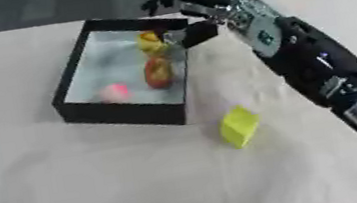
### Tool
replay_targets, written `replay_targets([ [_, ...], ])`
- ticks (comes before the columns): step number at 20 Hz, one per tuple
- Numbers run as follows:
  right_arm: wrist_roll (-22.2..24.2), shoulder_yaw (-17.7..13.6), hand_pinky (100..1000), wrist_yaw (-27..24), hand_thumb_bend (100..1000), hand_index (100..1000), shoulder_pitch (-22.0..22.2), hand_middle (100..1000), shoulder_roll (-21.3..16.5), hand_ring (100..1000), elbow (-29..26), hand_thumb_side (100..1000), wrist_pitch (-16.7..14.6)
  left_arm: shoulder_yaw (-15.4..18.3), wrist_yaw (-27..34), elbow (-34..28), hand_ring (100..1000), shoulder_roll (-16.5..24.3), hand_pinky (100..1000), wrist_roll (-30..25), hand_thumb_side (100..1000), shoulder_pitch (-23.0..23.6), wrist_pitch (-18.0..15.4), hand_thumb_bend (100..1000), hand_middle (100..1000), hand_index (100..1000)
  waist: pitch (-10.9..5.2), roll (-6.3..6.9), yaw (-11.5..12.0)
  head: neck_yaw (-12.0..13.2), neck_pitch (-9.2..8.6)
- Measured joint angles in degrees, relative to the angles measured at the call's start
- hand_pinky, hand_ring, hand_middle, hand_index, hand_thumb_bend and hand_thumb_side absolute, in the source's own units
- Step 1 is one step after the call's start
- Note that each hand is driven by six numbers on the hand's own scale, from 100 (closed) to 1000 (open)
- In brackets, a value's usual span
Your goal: Pick up objects on the table and place them in the box.
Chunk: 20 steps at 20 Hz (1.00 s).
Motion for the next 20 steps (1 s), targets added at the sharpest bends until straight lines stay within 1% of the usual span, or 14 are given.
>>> replay_targets([
  [1, 0.39, 0.05, 838, 0.03, 100, 944, 0.29, 771, 0.00, 905, -0.32, 880, -0.10, 0.01, 0.00, 0.00, 520, 0.00, 473, 0.01, 922, 0.00, 0.00, 100, 478, 669, 0.00, 0.00, -0.20, 0.12, 0.00],
  [2, 0.80, 0.05, 839, -0.01, 100, 944, 0.68, 771, -0.10, 905, -0.91, 870, -0.22, 0.02, -0.01, 0.00, 520, 0.00, 473, 0.03, 922, 0.01, -0.01, 100, 478, 669, 0.00, 0.00, -0.51, 0.25, 0.00],
  [3, 1.24, 0.05, 840, -0.28, 100, 941, 1.21, 772, -0.41, 906, -1.69, 771, -0.33, 0.04, -0.03, 0.00, 520, 0.00, 472, 0.08, 923, 0.03, -0.02, 100, 478, 669, 0.00, 0.00, -0.89, 0.45, 0.00],
  [4, 1.64, 0.05, 841, -0.79, 100, 937, 1.81, 772, -0.93, 905, -2.80, 749, -0.45, 0.16, -0.06, 0.00, 520, 0.02, 472, 0.17, 924, 0.06, 0.01, 100, 477, 669, 0.00, 0.00, -1.36, 0.76, 0.00],
  [5, 2.04, 0.05, 841, -1.54, 100, 931, 2.60, 770, -1.61, 904, -4.24, 700, -0.57, 0.38, -0.13, 0.00, 520, 0.04, 471, 0.35, 924, 0.11, 0.05, 100, 477, 669, 0.00, 0.00, -1.92, 1.14, 0.00],
  [6, 2.39, 0.05, 842, -2.44, 100, 931, 3.59, 771, -2.44, 904, -5.95, 678, -0.73, 0.57, -0.25, 0.01, 520, 0.10, 471, 0.57, 924, 0.20, 0.08, 100, 477, 669, 0.00, 0.00, -2.51, 1.58, 0.00],
  [7, 2.82, 0.05, 844, -3.35, 100, 934, 4.70, 776, -3.29, 903, -7.83, 617, -0.84, 0.80, -0.38, 0.02, 520, 0.30, 470, 0.82, 924, 0.31, 0.15, 100, 477, 669, 0.00, 0.00, -3.03, 2.01, 0.00],
  [8, 3.33, 0.07, 844, -4.17, 100, 935, 5.75, 778, -4.11, 902, -9.82, 583, -0.98, 1.06, -0.54, 0.02, 521, 0.59, 470, 1.05, 925, 0.48, 0.18, 100, 477, 669, 0.00, 0.00, -3.45, 2.41, 0.00],
  [10, 4.64, 0.24, 841, -5.72, 100, 936, 8.09, 775, -5.64, 901, -14.16, 623, -1.15, 1.52, -0.79, 0.08, 522, 1.10, 469, 1.51, 927, 0.65, 0.30, 100, 477, 670, 0.00, -0.04, -4.27, 3.13, 0.00],
  [12, 6.28, 0.41, 841, -7.47, 100, 937, 10.81, 774, -7.08, 900, -18.58, 609, -1.07, 1.86, -1.12, 0.28, 522, 1.51, 469, 1.82, 928, 0.77, 0.49, 100, 477, 670, -0.01, -0.08, -4.96, 3.83, 0.00],
  [16, 9.21, 0.15, 835, -11.66, 100, 942, 16.83, 769, -10.09, 891, -27.78, 640, -0.13, 2.50, -1.59, 0.48, 522, 1.98, 467, 2.40, 931, 1.26, 0.87, 100, 477, 670, -0.07, -0.20, -6.20, 4.79, 0.00],
  [18, 10.48, -0.29, 835, -13.64, 100, 946, 19.82, 777, -11.37, 895, -32.03, 658, 0.51, 2.75, -1.79, 0.71, 522, 2.08, 466, 2.71, 932, 1.53, 1.00, 100, 476, 670, -0.07, -0.28, -6.40, 5.03, 0.00],
  [20, 11.91, -0.63, 840, -15.48, 100, 949, 22.65, 794, -12.45, 906, -35.73, 724, 0.93, 2.93, -1.96, 0.84, 523, 2.12, 465, 3.02, 934, 1.57, 1.08, 100, 476, 670, -0.07, -0.30, -6.70, 5.29, 0.00],
])
